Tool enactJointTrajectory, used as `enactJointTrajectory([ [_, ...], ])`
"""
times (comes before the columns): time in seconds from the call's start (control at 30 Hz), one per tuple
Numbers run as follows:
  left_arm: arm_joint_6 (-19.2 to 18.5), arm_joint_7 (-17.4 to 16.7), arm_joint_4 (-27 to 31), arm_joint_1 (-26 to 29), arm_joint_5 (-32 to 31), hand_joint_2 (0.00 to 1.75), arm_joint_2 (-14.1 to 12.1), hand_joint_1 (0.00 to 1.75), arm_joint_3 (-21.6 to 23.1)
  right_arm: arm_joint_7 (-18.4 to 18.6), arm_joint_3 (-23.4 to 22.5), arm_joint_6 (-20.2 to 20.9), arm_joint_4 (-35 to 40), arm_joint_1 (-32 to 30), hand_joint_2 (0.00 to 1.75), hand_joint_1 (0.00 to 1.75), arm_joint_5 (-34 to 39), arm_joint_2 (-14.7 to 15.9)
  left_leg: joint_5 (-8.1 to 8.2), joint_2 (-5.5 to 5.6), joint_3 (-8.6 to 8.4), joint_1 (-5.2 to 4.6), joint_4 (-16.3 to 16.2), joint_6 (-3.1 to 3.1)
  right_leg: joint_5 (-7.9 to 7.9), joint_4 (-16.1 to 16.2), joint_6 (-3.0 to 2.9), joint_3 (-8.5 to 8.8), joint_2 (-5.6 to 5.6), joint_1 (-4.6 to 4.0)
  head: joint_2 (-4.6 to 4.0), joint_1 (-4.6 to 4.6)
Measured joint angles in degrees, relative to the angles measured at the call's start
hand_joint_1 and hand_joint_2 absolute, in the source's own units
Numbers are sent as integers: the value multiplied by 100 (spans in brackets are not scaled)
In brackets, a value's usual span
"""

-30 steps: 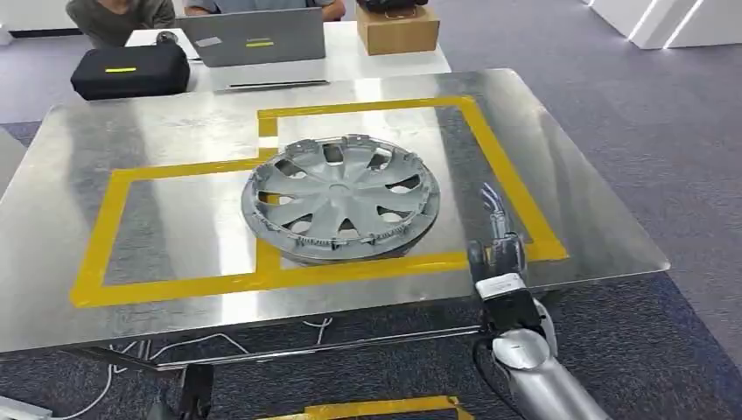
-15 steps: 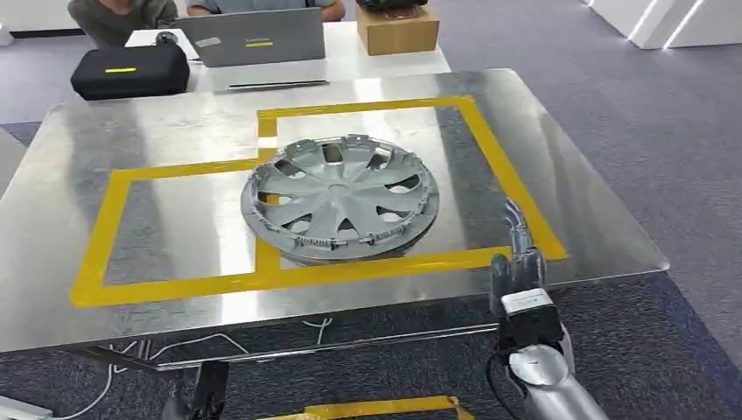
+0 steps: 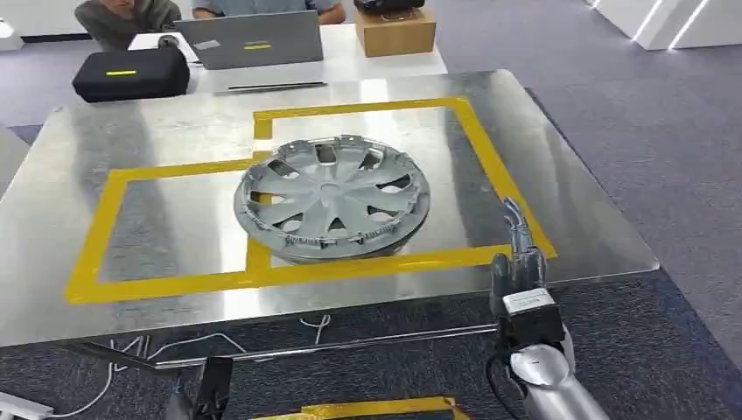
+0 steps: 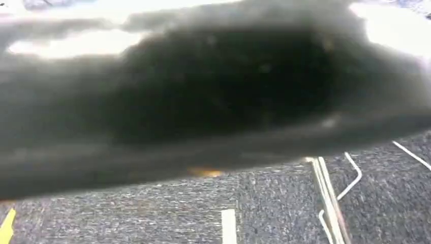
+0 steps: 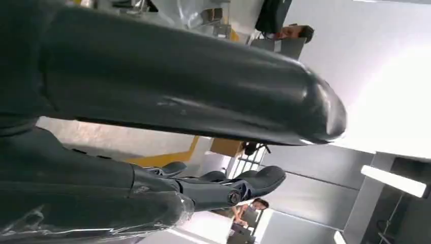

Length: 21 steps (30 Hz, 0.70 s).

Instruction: Take the parts from the cabinet and place them on the table.

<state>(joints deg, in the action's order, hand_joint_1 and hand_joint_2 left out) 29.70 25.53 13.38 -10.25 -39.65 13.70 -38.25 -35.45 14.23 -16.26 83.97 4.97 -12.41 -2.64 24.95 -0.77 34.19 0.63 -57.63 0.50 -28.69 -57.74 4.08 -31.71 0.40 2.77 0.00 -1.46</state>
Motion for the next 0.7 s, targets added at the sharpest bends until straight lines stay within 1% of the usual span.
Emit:
enactJointTrajectory([
  [0.03,9,0,0,8,0,0,2,0,7,2,-9,0,-2,-7,0,0,0,4,-31,2,10,15,11,19,12,-30,-40,-35,1,-21,0,15],
  [0.07,11,0,0,21,0,0,2,0,7,0,-9,0,-2,-5,0,0,0,4,-57,2,19,36,17,48,25,-52,-74,-61,14,-45,0,11],
  [0.1,11,2,0,25,0,0,2,0,7,0,-9,2,-2,-1,0,0,-2,4,-55,1,32,56,14,66,48,-57,-128,-81,18,-51,0,11],
  [0.13,11,2,0,22,0,0,7,0,13,0,-9,2,-2,3,0,0,-2,4,62,14,69,75,-51,90,74,-39,-183,-93,13,-48,0,13],
  [0.17,11,2,0,21,0,0,7,0,15,-2,-11,2,-2,8,0,0,-2,4,281,20,149,70,-267,86,97,-39,-220,-114,13,-57,0,22],
  [0.2,11,2,0,16,0,0,7,0,24,-2,-9,2,-2,17,0,0,-4,4,563,23,316,60,-694,83,99,-38,-253,-143,15,-71,0,26],
  [0.23,11,2,0,16,0,0,7,0,28,-2,-9,2,-4,14,0,0,-2,4,808,23,522,56,-1208,76,115,-38,-278,-171,13,-95,0,31],
  [0.27,11,2,0,23,0,0,7,0,31,-2,-9,2,-11,12,0,0,-4,4,961,24,681,55,-1619,58,126,-38,-296,-195,10,-119,0,22],
  [0.3,11,0,0,33,0,0,7,0,33,-2,-9,9,-20,13,0,0,-4,4,996,25,747,48,-1819,34,137,-38,-311,-214,11,-140,0,24],
  [0.33,11,0,0,39,4,0,7,0,33,-2,-9,13,-33,12,0,0,-4,4,907,28,685,36,-1757,6,148,-39,-325,-225,16,-155,0,28],
  [0.37,11,2,0,38,7,0,-2,0,33,-2,-9,15,-39,13,0,0,-4,4,717,34,513,21,-1478,-29,156,-39,-321,-228,21,-162,0,22],
  [0.4,9,2,0,32,7,0,-7,0,35,-2,-9,15,-39,18,0,0,-7,4,487,38,245,-1,-1023,-65,164,-39,-312,-225,25,-163,0,26],
  [0.43,2,0,0,24,7,0,-7,0,37,-2,-7,18,-39,31,0,0,-9,2,307,46,-13,-15,-575,-101,172,-39,-301,-222,28,-162,0,28],
  [0.47,-9,0,0,12,7,0,-7,0,44,-2,-2,20,-39,46,0,0,-11,-11,280,70,-173,-33,-254,-128,176,-52,-278,-234,29,-188,0,28],
  [0.5,-20,0,0,-2,7,0,-4,0,48,-2,-2,20,-39,62,0,0,-11,-11,361,67,-247,-32,-73,-123,180,-79,-262,-271,37,-211,0,15],
  [0.53,-31,0,0,-8,4,0,-4,0,52,-7,-2,20,-39,75,0,0,-13,-11,344,67,-214,-21,-63,-77,192,-90,-235,-315,25,-214,0,17],
  [0.57,-26,-2,0,6,4,0,9,0,57,-4,-2,31,-39,72,0,0,-13,-11,337,74,-201,-19,-53,-8,184,-87,-345,-323,28,-212,0,4],
  [0.6,-22,-7,0,25,4,0,11,0,57,-4,4,33,-39,74,0,0,-13,-11,325,79,-195,-35,-53,-28,201,-84,-370,-324,15,-206,0,9],
  [0.7,-77,-7,0,25,11,0,13,0,59,-4,31,33,-39,96,0,0,-15,-11,298,82,-172,-51,-54,-73,262,-21,-309,-312,14,-190,0,6],
])
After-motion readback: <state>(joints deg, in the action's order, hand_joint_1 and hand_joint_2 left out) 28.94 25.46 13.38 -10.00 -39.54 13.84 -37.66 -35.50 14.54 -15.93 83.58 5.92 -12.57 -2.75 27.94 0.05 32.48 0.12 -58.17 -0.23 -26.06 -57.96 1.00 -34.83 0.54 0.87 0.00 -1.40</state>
